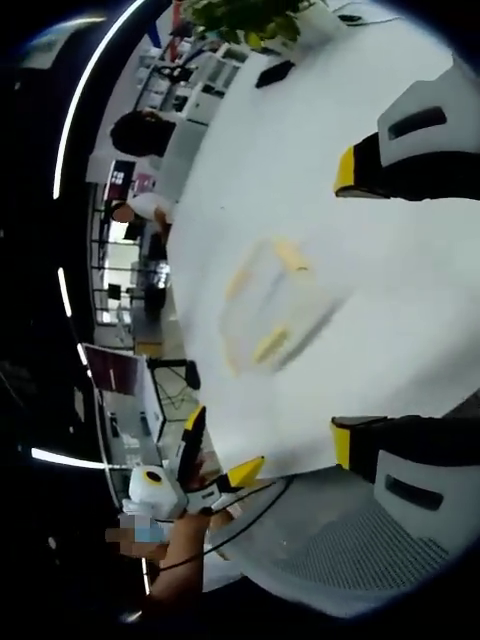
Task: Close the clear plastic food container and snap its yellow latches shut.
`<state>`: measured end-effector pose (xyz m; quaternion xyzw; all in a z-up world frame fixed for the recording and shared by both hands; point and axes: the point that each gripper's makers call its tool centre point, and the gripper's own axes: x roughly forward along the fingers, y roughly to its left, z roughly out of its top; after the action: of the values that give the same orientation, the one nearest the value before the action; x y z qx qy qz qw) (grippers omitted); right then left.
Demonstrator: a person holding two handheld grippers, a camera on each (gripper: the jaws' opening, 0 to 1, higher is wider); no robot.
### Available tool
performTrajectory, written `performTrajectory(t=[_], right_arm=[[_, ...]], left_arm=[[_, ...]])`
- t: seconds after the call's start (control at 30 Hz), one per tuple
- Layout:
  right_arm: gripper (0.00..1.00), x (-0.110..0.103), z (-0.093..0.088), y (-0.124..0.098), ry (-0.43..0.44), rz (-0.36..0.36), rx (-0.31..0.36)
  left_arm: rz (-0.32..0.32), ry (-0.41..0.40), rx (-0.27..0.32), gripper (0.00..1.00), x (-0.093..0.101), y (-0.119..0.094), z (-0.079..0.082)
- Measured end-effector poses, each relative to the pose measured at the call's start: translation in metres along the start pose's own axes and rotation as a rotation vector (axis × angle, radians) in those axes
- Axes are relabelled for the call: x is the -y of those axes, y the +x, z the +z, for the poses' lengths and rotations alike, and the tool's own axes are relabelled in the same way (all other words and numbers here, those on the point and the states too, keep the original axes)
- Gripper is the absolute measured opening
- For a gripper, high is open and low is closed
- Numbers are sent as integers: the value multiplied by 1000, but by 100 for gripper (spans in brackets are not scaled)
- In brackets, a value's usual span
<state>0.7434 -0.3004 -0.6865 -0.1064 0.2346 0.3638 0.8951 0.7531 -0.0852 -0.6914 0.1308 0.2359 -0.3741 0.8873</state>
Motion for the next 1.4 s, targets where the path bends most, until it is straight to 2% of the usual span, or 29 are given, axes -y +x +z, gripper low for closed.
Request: performTrajectory(t=[0.13, 0.23, 0.33, 0.63, 1.4], right_arm=[[94, -1, -5, -6, 8, -19, 15], [97, -1, -7, -9, 31, -34, 34], [99, -2, -13, -11, 48, -38, 25], [99, -8, -16, -20, 30, -80, 43], [99, -12, -12, -18, -13, -78, 41]], left_arm=[[-5, 9, 4, 98, 8, -4, -3], [-5, 17, 4, 99, 11, -7, -5], [-2, 14, 7, 99, 12, -9, -7], [32, 12, 16, 99, 8, -16, -8], [68, 1, 36, 99, 4, -17, -8]])
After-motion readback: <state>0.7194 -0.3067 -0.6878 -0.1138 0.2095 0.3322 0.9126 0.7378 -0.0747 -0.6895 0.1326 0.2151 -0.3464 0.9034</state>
